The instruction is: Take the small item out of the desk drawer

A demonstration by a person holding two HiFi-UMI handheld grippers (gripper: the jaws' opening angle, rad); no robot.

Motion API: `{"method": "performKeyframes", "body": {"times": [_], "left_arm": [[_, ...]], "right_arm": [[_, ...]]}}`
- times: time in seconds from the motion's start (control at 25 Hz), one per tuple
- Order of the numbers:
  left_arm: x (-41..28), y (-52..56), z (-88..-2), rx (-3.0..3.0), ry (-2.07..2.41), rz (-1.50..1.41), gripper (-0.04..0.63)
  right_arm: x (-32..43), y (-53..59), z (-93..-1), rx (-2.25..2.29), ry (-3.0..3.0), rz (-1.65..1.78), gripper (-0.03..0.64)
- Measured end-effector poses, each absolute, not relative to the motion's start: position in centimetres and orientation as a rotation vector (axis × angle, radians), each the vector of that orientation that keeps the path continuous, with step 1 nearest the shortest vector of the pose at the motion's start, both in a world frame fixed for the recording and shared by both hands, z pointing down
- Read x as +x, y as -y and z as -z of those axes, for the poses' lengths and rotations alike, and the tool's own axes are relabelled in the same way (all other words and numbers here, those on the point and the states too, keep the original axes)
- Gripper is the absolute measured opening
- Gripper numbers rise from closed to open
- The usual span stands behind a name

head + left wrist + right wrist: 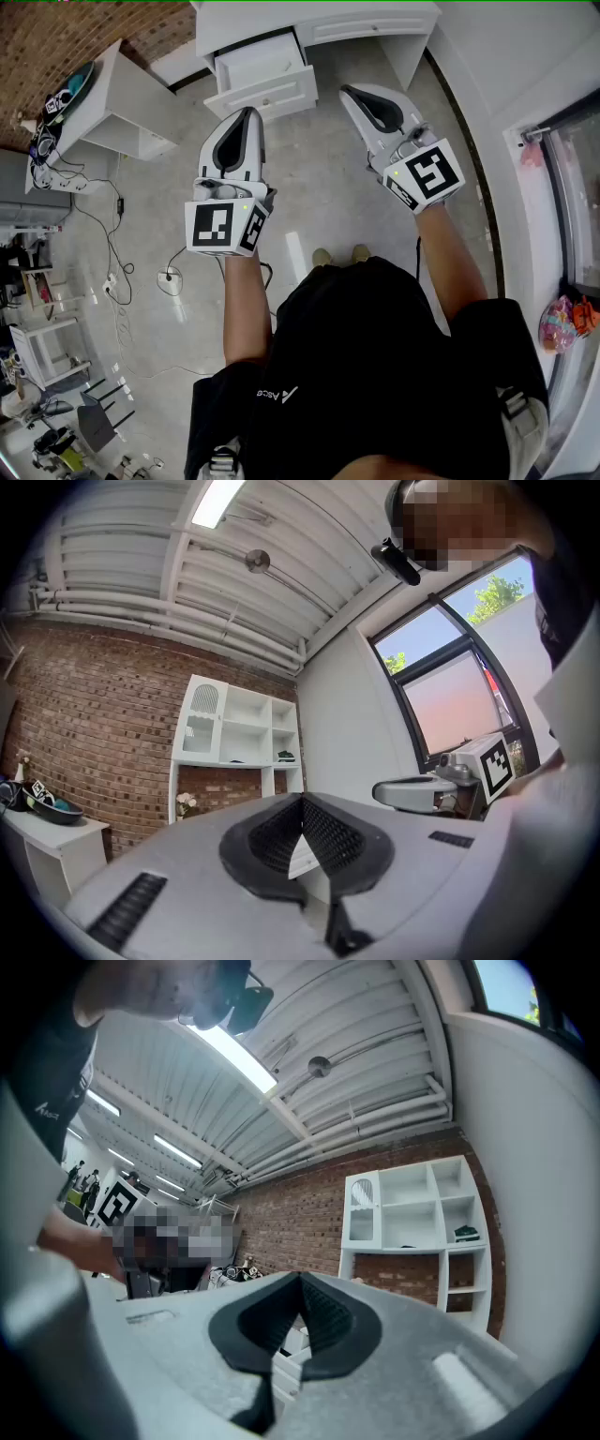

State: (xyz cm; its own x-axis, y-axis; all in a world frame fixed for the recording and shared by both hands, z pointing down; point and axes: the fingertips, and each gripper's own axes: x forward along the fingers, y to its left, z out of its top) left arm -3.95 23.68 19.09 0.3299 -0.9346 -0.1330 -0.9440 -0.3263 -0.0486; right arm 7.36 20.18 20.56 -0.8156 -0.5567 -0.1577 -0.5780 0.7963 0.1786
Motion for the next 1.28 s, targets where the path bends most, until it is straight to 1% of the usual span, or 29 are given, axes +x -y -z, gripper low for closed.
{"method": "performKeyframes", "body": {"times": [0.68,0.76,0.84,0.96,1.28], "left_arm": [[-5.8,-22.6,-19.7,-2.438,-1.785,-0.158,0.005],[-6.3,-22.3,-20.2,-2.435,-1.800,-0.142,0.037],[-6.6,-21.9,-20.6,-2.442,-1.812,-0.120,0.097],[-7.3,-21.4,-21.0,-2.454,-1.821,-0.089,0.157],[-10.8,-19.7,-22.1,-2.479,-1.829,-0.052,0.215]], "right_arm": [[6.2,-19.6,-21.2,-0.910,-2.896,-0.312,0.000],[5.9,-19.5,-21.4,-0.911,-2.898,-0.311,0.000],[5.7,-19.4,-21.5,-0.912,-2.899,-0.311,0.000],[4.9,-19.2,-21.4,-0.914,-2.904,-0.313,0.000],[1.7,-18.3,-21.7,-0.935,-2.915,-0.322,0.000]]}}
